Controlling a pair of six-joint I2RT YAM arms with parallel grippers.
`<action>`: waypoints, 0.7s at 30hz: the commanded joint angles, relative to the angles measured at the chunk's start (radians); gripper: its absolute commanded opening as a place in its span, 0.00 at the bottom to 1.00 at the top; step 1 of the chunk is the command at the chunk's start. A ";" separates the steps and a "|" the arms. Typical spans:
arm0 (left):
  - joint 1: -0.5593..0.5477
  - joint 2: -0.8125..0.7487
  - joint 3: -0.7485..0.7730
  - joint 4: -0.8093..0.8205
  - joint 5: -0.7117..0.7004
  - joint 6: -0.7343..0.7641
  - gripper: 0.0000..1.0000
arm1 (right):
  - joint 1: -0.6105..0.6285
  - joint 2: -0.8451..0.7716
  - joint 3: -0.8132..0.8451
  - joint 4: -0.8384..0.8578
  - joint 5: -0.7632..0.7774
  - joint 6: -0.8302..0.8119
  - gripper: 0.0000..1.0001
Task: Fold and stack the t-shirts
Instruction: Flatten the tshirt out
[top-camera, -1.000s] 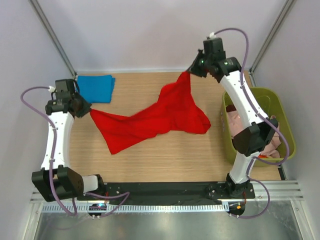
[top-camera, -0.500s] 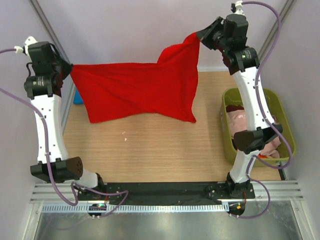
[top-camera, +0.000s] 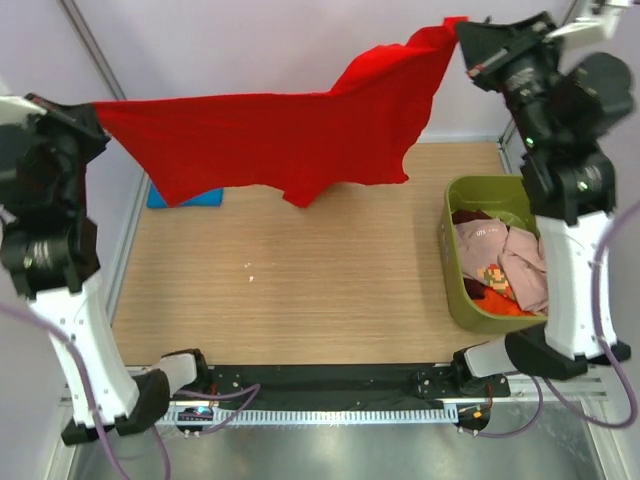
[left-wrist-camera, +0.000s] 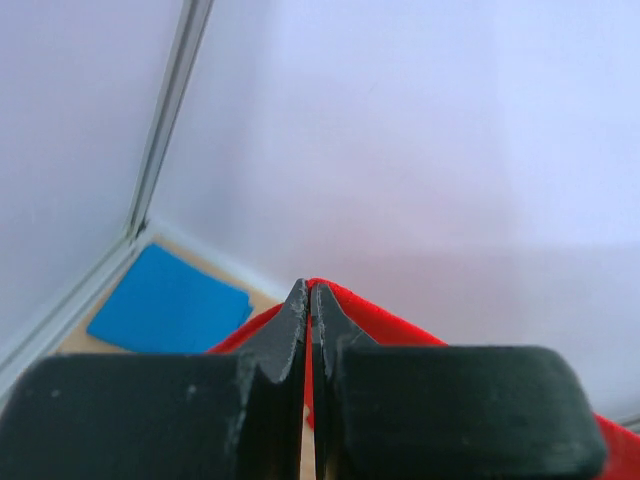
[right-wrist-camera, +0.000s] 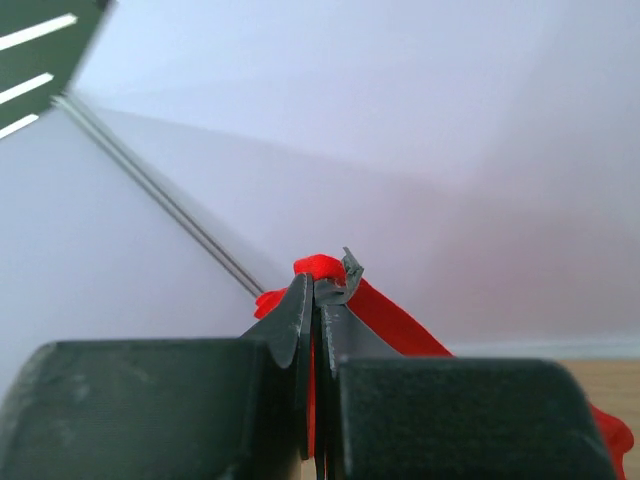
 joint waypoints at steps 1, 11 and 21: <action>0.009 -0.111 0.100 0.098 -0.050 0.052 0.00 | -0.006 -0.165 0.000 0.160 0.007 -0.033 0.01; -0.019 -0.263 0.261 0.007 -0.156 0.096 0.00 | -0.006 -0.378 0.052 0.219 -0.033 -0.069 0.01; -0.033 -0.290 0.054 0.047 -0.150 0.087 0.00 | -0.006 -0.323 0.003 0.150 -0.076 -0.053 0.01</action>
